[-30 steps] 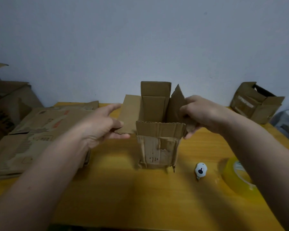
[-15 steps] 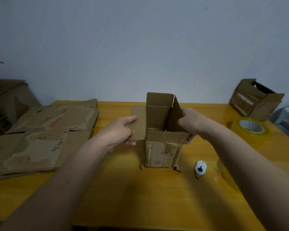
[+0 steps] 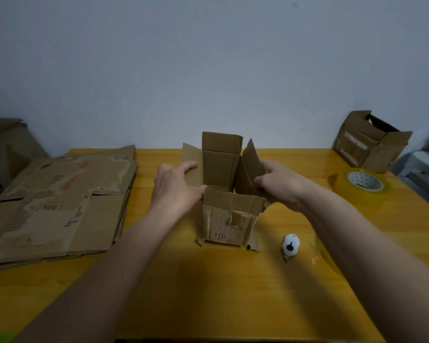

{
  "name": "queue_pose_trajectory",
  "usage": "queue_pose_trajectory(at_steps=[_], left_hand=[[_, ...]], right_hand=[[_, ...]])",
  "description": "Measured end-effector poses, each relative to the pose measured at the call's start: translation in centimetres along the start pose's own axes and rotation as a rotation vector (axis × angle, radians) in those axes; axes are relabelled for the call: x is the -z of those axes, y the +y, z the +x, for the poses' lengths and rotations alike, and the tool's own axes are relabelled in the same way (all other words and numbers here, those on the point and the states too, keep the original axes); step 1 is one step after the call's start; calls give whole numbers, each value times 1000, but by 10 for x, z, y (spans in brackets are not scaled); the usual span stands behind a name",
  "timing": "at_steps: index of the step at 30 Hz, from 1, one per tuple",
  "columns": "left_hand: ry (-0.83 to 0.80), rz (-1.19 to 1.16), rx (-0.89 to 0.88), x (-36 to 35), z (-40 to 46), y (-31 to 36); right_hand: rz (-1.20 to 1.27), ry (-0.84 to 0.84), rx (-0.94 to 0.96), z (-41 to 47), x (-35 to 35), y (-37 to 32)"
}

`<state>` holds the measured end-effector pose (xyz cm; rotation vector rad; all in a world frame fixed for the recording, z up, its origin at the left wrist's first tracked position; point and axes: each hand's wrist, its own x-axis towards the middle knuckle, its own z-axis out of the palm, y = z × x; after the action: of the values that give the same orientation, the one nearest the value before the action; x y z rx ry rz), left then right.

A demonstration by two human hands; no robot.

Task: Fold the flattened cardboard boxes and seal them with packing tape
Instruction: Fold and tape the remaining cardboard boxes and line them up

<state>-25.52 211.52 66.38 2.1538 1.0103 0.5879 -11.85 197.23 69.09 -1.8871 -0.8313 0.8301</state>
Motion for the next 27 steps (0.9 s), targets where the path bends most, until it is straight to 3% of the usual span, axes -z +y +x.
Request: queue_pose_trajectory(at_steps=[4,6,17,27], left_hand=[[-27,-353,97,1,0,-3],[-12,-412,133,3,-3,-11],[-169,-161,71,18,7,-39],[-216,-216,129,4,29,-33]], right_hand=[[15,-42,18,3,-6,-2],[-8,-63,29,5,-13,1],[-63,-94,-47,22,-32,-7],[-143,-45,-116,47,-35,-12]])
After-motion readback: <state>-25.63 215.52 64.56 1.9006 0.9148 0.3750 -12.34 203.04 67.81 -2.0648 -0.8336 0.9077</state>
